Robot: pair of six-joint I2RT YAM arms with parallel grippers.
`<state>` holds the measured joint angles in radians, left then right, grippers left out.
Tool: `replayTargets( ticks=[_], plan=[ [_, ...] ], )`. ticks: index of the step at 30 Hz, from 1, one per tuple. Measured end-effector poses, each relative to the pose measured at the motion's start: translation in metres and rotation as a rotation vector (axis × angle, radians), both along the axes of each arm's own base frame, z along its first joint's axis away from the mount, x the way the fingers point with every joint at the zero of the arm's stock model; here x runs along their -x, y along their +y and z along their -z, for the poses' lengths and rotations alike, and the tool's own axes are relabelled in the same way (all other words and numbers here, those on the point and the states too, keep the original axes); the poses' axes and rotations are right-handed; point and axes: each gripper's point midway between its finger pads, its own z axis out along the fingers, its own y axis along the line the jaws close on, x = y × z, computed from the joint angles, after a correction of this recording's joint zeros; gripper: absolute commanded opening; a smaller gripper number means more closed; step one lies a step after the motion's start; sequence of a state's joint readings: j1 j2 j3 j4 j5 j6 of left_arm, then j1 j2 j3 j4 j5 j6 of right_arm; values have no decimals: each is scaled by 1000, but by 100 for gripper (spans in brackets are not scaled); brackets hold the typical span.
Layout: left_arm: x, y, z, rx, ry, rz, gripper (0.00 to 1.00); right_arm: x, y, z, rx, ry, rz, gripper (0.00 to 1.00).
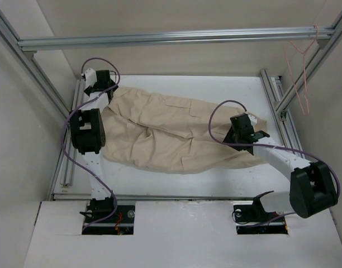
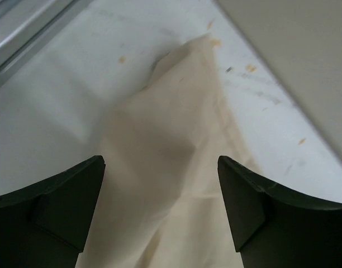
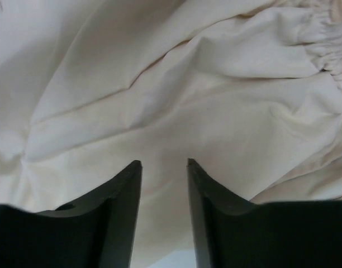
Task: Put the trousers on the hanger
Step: Fold the trousers
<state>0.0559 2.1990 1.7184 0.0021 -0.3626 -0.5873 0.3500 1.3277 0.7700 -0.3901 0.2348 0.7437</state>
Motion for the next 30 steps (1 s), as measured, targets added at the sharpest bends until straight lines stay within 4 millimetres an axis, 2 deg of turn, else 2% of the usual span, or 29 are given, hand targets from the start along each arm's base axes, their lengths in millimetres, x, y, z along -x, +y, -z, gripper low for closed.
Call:
replayTargets(
  ticks=[1, 3, 4, 6, 7, 9, 12, 15, 20, 21, 22, 24, 25, 26, 28, 30],
  plan=[
    [12, -1, 9, -13, 39, -3, 77, -1, -1, -1, -4, -3, 8, 27],
    [32, -4, 11, -50, 75, -15, 76, -3, -6, -1, -2, -4, 16, 30],
    [46, -6, 10, -70, 97, -21, 76, -3, -6, -1, -1, -4, 18, 36],
    [61, -11, -6, -101, 97, -30, 77, -3, -9, -1, -1, -4, 25, 56],
    [64, -15, -16, -111, 86, -31, 78, -3, -9, -1, 1, -3, 24, 60],
    [65, -20, -35, -118, 50, -33, 79, -4, -11, -1, 2, -4, 34, 64],
    [62, -21, -46, -99, 20, -33, 73, -5, -13, -1, 2, -4, 40, 64],
    [61, -17, -35, -59, 45, -45, 68, -5, -13, -2, 1, -7, 40, 64],
    [61, -6, -3, -25, 149, -91, 67, -5, -13, -3, -1, -8, 41, 76],
    [60, -4, 4, -23, 174, -99, 63, -5, -14, -3, -1, -9, 44, 76],
    [59, -4, 10, -21, 193, -102, 55, -6, -15, -3, -4, -8, 47, 77],
    [52, -4, 23, -14, 228, -106, 22, -10, -20, -5, -5, -10, 67, 77],
    [47, -5, 28, -11, 239, -105, 13, -14, -23, -6, -6, -12, 79, 77],
    [44, -5, 32, -11, 247, -104, 8, -17, -25, -6, -5, -13, 89, 76],
    [45, -7, 34, -15, 269, -97, 5, -23, -30, -7, -7, -12, 110, 76],
    [45, -8, 24, -46, 281, -87, 5, -29, -32, -4, -11, -8, 128, 76]
  ],
)
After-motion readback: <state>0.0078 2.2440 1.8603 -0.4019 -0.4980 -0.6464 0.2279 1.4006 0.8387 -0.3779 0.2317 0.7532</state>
